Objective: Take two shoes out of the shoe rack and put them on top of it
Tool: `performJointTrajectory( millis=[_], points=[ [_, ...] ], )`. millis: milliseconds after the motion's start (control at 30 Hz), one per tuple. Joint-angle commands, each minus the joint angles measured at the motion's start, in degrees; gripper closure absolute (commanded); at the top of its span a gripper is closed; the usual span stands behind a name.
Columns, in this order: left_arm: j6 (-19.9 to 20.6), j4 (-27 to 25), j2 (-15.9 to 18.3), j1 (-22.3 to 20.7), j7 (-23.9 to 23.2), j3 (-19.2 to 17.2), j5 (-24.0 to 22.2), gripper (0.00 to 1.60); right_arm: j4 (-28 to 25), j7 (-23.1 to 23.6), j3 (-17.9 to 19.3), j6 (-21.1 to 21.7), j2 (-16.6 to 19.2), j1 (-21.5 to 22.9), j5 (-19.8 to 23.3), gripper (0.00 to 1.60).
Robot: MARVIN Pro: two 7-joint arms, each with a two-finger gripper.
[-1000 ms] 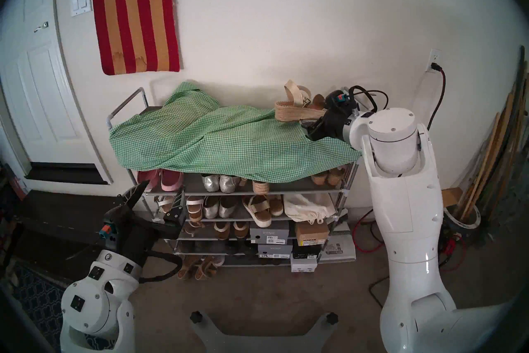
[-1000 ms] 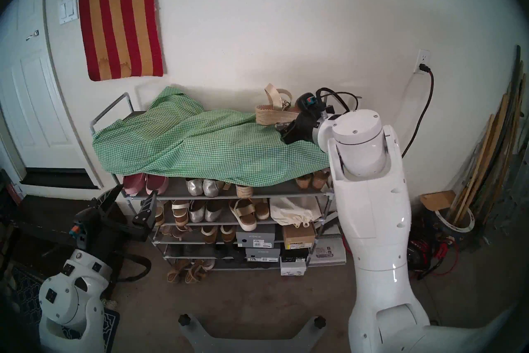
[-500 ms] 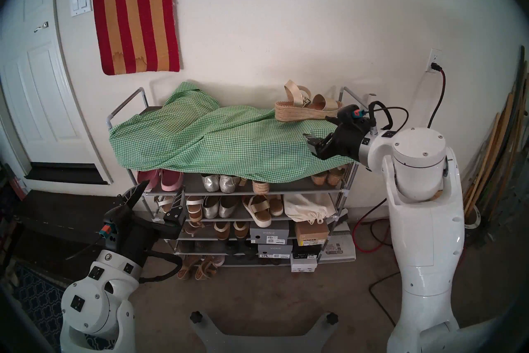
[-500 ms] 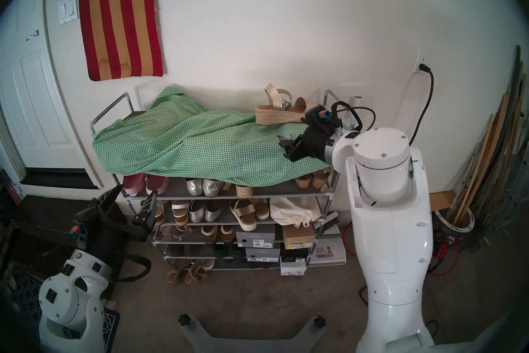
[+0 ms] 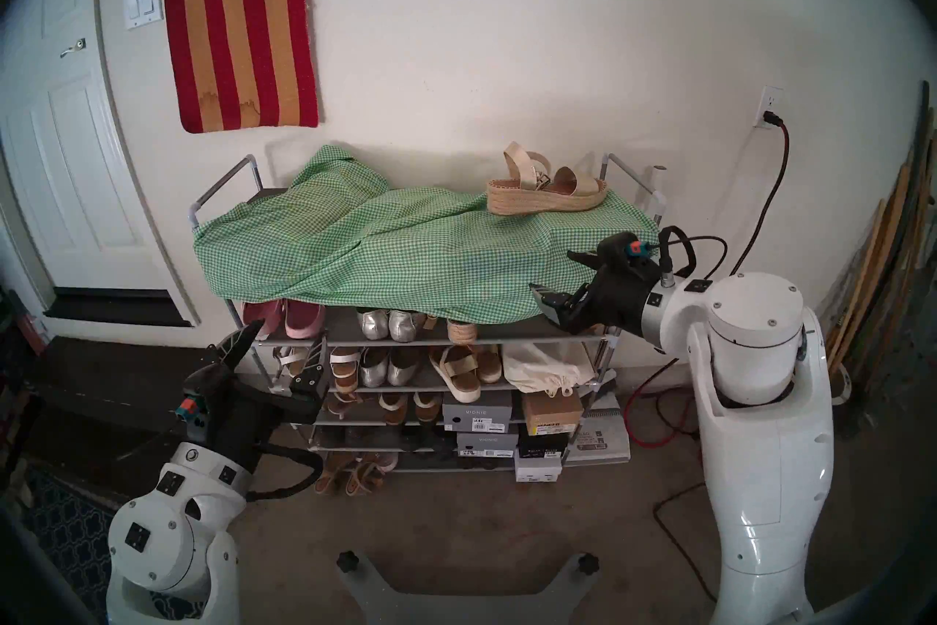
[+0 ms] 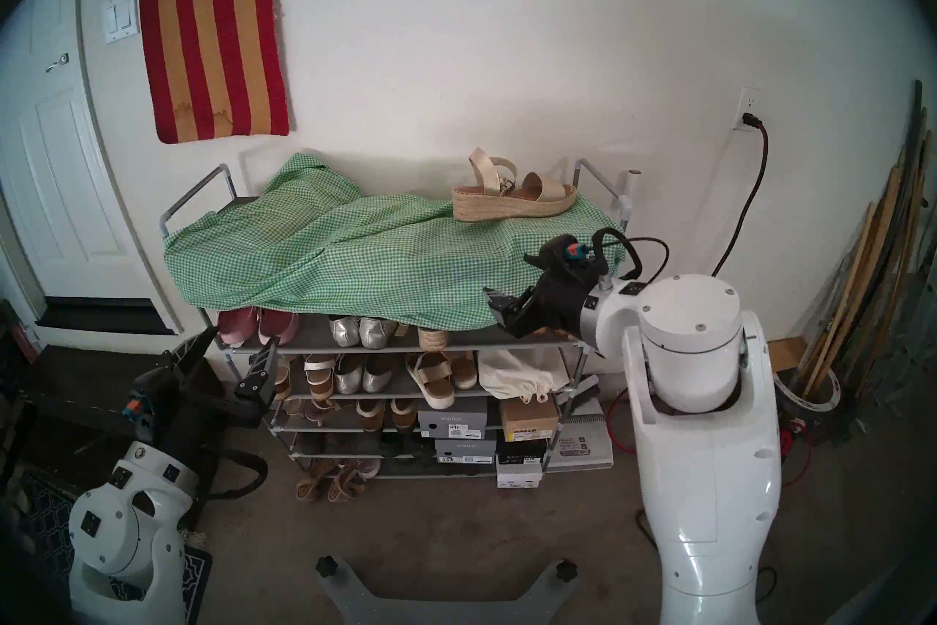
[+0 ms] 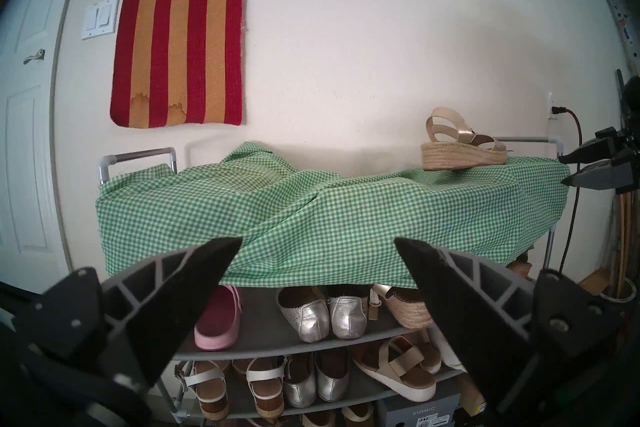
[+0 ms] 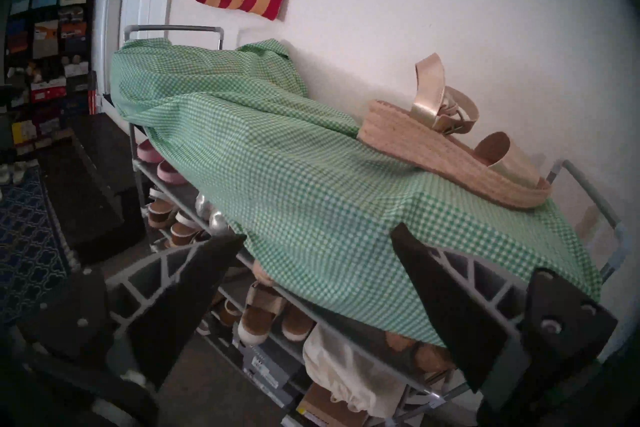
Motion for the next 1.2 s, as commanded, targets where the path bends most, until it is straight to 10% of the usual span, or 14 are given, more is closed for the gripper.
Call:
performJointTrajectory(
  millis=[0, 667, 1167],
  points=[
    [0.03, 0.0, 0.0, -0.05, -0.01, 0.05, -0.01, 0.0, -3.25, 0.19, 1.27, -1.85, -1.07, -6.3, 1.0, 0.0],
    [1.15, -3.26, 5.07, 6.5, -8.42, 8.53, 6.61, 0.0, -8.51, -2.06, 6.76, -13.62, -7.36, -20.11, 4.06, 0.0],
    [2.17, 7.84, 9.03, 5.93, -14.61, 10.88, 10.37, 0.0, -9.66, -6.67, 8.61, -28.58, -12.99, -30.17, 7.65, 0.0]
  ],
)
